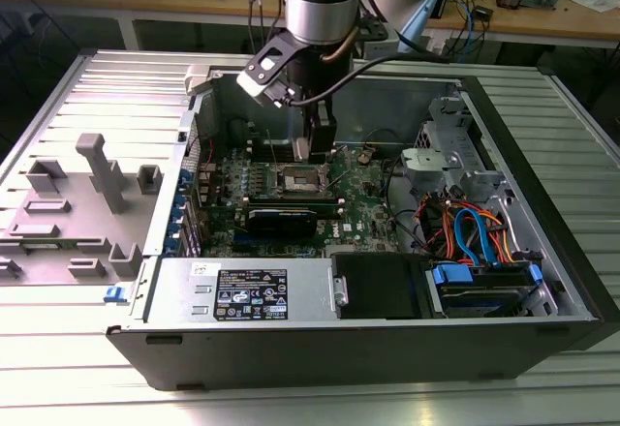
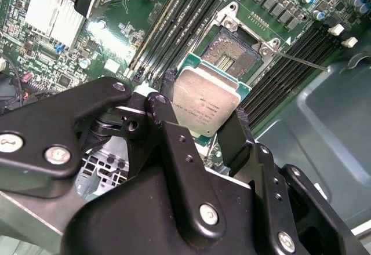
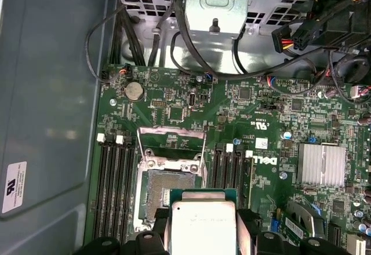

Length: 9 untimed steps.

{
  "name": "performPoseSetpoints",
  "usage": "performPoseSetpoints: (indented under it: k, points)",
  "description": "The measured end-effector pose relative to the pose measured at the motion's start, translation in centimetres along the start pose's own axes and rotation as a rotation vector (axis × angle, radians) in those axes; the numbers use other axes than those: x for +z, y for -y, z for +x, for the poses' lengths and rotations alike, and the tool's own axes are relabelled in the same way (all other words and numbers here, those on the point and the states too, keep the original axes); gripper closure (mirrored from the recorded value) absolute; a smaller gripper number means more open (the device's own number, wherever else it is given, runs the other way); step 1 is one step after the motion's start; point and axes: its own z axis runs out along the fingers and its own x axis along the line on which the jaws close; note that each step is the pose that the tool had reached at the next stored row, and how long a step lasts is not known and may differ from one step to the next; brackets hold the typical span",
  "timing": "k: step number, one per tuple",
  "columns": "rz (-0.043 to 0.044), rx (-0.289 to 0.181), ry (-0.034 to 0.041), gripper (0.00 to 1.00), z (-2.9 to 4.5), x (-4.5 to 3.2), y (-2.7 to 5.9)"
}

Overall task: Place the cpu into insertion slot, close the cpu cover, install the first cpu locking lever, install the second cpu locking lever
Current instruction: 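Place the cpu into insertion slot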

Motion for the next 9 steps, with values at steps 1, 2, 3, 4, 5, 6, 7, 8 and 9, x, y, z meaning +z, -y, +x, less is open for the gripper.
performPoseSetpoints:
  k: [1,2,3,4,5,6,7,8,9]
  points:
    - [0.0000,0.000,0.0002,0.46,0.00,0.00,0.00]
    - [0.0000,0.000,0.0002,0.46,0.00,0.01,0.00]
    - [-0.0001,0.000,-0.0001,0.46,0.00,0.02,0.00]
    - [-0.0001,0.000,-0.0001,0.46,0.00,0.02,0.00]
    - [-0.0001,0.000,0.0000,0.46,0.00,0.03,0.00]
    - [-0.0003,0.000,-0.0001,0.46,0.01,0.18,0.00]
    - [-0.0001,0.004,0.0008,0.46,0.08,0.44,0.01]
    - [-0.0001,0.021,0.0014,0.46,0.08,0.70,0.02]
    - [-0.0001,0.031,0.0019,0.46,0.08,0.81,0.02]
